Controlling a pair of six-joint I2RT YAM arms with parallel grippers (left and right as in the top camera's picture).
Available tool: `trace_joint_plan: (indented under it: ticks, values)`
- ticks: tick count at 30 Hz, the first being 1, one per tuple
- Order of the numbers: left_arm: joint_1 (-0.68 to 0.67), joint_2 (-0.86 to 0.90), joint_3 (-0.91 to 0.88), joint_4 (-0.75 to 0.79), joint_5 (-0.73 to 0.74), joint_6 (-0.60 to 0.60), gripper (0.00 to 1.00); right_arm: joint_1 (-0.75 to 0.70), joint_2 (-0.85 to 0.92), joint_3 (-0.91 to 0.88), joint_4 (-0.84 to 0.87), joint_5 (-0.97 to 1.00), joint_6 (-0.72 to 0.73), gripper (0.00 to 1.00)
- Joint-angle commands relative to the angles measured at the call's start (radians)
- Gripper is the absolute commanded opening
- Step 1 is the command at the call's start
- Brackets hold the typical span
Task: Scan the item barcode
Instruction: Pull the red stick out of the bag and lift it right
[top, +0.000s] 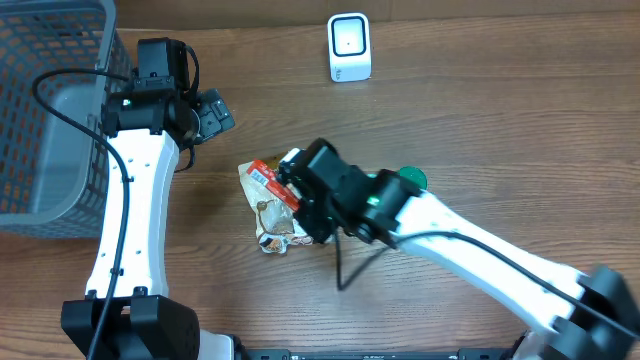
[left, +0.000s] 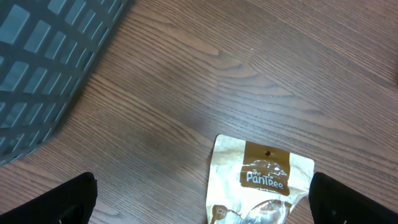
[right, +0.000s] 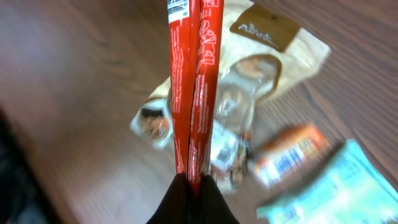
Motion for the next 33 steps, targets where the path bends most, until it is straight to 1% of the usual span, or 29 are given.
trace_joint_plan:
  ticks: [1,3,6,10,12,14,16,18,21,26,33]
  values:
    - [0.000,-0.016,0.008,0.000,-0.016,0.004,1.00,-0.029,-0.019,0.011,-0.095,0.000,0.007,0.04]
    - [0.000,-0.016,0.008,0.000,-0.016,0.004,1.00,-0.056,-0.019,0.004,-0.174,-0.001,0.007,0.04]
    - [0.000,-0.016,0.008,0.000,-0.016,0.004,1.00,-0.098,-0.019,-0.014,-0.245,-0.013,0.007,0.04]
    - [0.000,-0.016,0.008,0.000,-0.016,0.004,1.00,-0.179,-0.019,-0.019,-0.288,-0.165,0.006,0.04]
    - [0.000,-0.016,0.008,0.000,-0.016,0.004,1.00,-0.225,-0.032,-0.019,-0.304,-0.233,-0.018,0.04]
    - [0.000,-0.016,0.008,0.000,-0.016,0.004,1.00,-0.271,-0.056,-0.019,-0.315,-0.327,-0.078,0.04]
    - [0.000,-0.016,0.008,0.000,-0.016,0.004,1.00,-0.324,-0.089,-0.019,-0.330,-0.443,-0.180,0.04]
    - [0.000,-0.016,0.008,0.000,-0.016,0.004,1.00,-0.364,-0.114,-0.019,-0.359,-0.501,-0.262,0.04]
    - [0.000,-0.015,0.008,0.000,-0.016,0.004,1.00,-0.394,-0.145,-0.019,-0.412,-0.523,-0.339,0.04]
    - [0.000,-0.016,0.008,0.000,-0.016,0.004,1.00,-0.398,-0.209,-0.019,-0.486,-0.526,-0.468,0.04]
    - [0.000,-0.016,0.008,0.000,-0.016,0.004,1.00,-0.398,-0.366,-0.019,-0.501,-0.525,-0.534,0.04]
